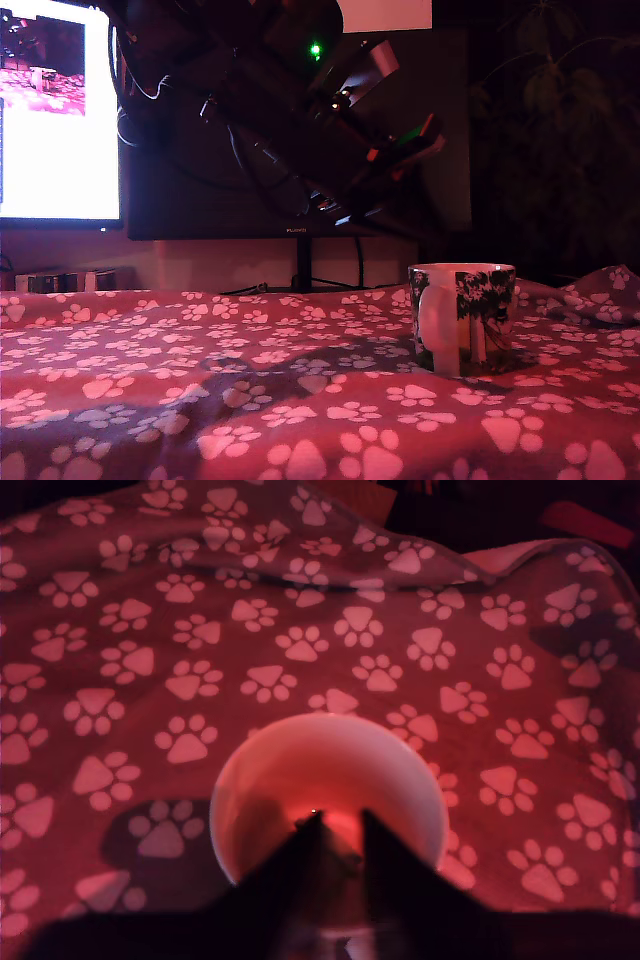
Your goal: Pick up the coffee capsules on the table and drop them inside the coffee cup
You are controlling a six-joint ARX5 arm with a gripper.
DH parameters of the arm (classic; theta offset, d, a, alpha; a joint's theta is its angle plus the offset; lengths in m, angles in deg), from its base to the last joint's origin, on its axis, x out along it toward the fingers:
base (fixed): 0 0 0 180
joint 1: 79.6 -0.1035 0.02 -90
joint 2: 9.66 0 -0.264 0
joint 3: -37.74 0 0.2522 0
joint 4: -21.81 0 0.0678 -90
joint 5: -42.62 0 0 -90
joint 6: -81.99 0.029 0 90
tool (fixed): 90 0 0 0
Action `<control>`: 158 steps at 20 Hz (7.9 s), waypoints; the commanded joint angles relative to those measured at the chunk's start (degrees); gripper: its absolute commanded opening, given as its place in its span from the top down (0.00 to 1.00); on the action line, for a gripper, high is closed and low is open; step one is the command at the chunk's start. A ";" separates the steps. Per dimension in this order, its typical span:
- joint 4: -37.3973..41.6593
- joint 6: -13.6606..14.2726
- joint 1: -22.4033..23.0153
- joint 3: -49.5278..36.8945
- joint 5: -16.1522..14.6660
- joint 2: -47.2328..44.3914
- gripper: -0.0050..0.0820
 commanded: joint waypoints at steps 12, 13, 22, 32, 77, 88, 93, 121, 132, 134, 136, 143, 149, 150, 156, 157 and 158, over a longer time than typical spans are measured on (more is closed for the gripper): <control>-5.29 0.42 -7.28 -2.32 -3.50 7.78 0.96; -5.20 0.39 -7.67 -2.69 -3.48 8.04 0.96; -3.39 0.37 -12.85 -9.90 -3.45 11.65 0.96; -0.37 -0.15 -18.82 -19.37 -3.45 17.99 0.96; 5.62 -0.04 -23.91 -27.58 -2.58 26.40 0.58; 7.23 0.98 -22.99 -27.58 -1.38 26.40 0.12; 8.46 0.90 -22.82 -27.56 -1.53 26.27 0.12; 46.64 -6.62 -17.16 -27.56 3.65 3.13 0.12; 50.18 -7.67 -14.91 -25.83 7.45 -1.40 0.12; 50.14 -7.72 -14.78 -24.63 7.52 -2.49 0.12; 49.96 -7.67 -14.51 -23.12 8.11 -3.37 0.12; 43.47 -7.65 -13.70 -16.33 9.86 -7.02 0.12; 34.32 -7.63 -13.73 -10.21 11.54 -7.04 0.12; 33.44 -7.63 -13.73 -9.53 11.58 -7.04 0.12; 27.95 -7.65 -13.73 -5.95 12.00 -7.19 0.12; 27.52 -7.65 -13.73 -5.29 11.98 -7.61 0.12; 27.23 -7.65 -13.73 -4.59 12.00 -8.04 0.12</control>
